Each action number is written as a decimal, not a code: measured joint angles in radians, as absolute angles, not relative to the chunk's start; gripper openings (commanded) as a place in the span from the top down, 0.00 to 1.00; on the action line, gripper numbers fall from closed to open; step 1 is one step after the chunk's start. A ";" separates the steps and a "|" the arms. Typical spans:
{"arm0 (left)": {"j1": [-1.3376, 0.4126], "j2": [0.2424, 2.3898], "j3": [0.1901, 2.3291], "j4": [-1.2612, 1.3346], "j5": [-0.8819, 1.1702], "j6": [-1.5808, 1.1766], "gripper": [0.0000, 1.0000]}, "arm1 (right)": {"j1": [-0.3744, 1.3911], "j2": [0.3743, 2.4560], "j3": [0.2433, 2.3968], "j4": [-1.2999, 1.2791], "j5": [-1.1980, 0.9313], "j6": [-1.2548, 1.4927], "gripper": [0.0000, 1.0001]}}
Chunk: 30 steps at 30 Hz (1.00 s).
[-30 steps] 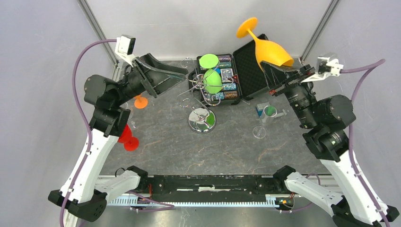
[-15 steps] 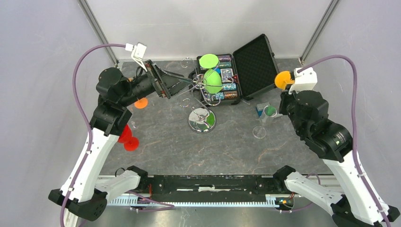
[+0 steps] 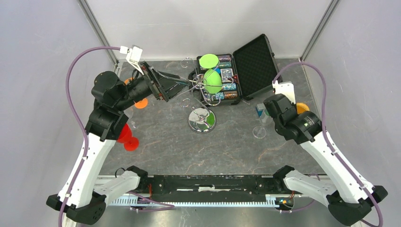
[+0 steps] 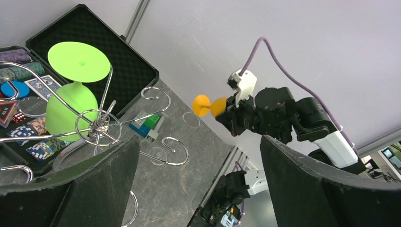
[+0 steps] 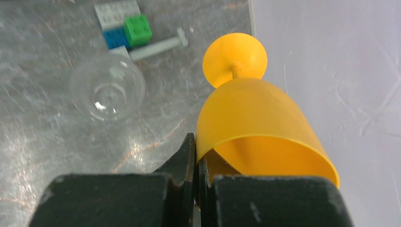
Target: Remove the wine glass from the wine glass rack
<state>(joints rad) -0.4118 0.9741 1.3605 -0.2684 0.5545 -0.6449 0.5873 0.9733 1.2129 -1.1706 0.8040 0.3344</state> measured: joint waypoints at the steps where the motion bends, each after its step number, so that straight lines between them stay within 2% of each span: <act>1: -0.412 0.974 1.361 -0.268 0.555 -0.645 0.00 | 0.583 0.967 1.191 -1.184 0.792 0.344 1.00; 10: -0.412 0.962 1.359 -0.268 0.559 -0.645 0.00 | 0.456 0.847 1.125 -1.196 0.555 0.336 1.00; 30: -0.412 0.949 1.347 -0.267 0.550 -0.634 0.00 | 0.453 0.849 0.939 -1.234 0.087 0.235 1.00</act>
<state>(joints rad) -0.4118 0.9485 1.3468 -0.2672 0.5503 -0.6342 0.4530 0.8486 0.9386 -1.2339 0.0868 0.2352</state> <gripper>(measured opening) 0.993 0.021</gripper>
